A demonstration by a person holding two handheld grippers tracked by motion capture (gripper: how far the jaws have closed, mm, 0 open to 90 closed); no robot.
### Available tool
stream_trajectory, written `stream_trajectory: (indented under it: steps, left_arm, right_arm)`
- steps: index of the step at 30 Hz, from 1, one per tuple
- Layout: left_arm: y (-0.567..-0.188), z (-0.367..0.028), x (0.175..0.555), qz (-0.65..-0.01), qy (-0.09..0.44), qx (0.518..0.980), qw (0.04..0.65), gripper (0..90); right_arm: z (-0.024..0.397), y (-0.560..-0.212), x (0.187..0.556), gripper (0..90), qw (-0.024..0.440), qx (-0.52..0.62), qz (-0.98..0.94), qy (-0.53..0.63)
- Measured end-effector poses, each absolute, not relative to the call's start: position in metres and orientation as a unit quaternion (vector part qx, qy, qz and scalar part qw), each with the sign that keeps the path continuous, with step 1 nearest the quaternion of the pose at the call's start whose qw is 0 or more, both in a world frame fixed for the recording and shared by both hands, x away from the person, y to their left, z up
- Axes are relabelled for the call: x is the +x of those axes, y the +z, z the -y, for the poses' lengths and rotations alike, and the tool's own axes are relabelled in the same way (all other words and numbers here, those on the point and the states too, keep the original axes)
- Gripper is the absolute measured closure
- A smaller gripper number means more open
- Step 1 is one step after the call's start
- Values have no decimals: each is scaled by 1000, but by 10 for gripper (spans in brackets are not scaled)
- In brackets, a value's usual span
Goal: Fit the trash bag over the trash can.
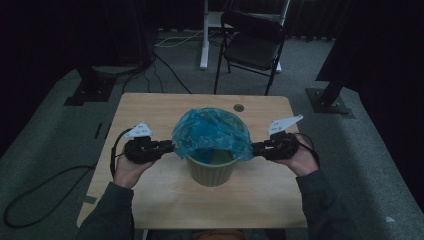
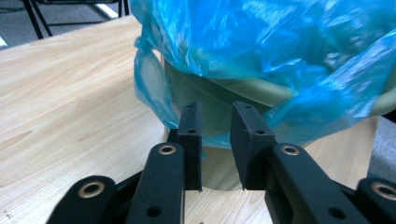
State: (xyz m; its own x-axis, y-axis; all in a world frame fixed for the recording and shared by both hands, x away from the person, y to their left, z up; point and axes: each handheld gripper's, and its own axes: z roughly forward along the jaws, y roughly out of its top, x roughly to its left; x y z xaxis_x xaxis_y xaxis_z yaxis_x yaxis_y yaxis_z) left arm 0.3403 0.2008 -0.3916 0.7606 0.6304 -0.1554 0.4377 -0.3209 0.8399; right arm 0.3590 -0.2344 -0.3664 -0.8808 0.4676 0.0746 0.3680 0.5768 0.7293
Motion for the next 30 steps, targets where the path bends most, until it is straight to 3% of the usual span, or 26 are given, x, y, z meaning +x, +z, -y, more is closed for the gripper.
stream_trajectory:
  steps: [12,17,23,30]
  left_arm:
    - [-376,-201,328,-286,77,802,520,570]
    - [-375,-197,326,-275,72,805,520,511]
    - [-378,-191,329,-272,72,813,509,481]
    - [-382,-188,332,-273,71,820,498,491]
  right_arm:
    - [238,-344,352,653,80,232,-868,431]
    - [235,-338,347,636,66,216,-866,447]
    - [222,-338,340,599,51,187,-872,449]
    - [212,-344,348,531,77,199,-882,420]
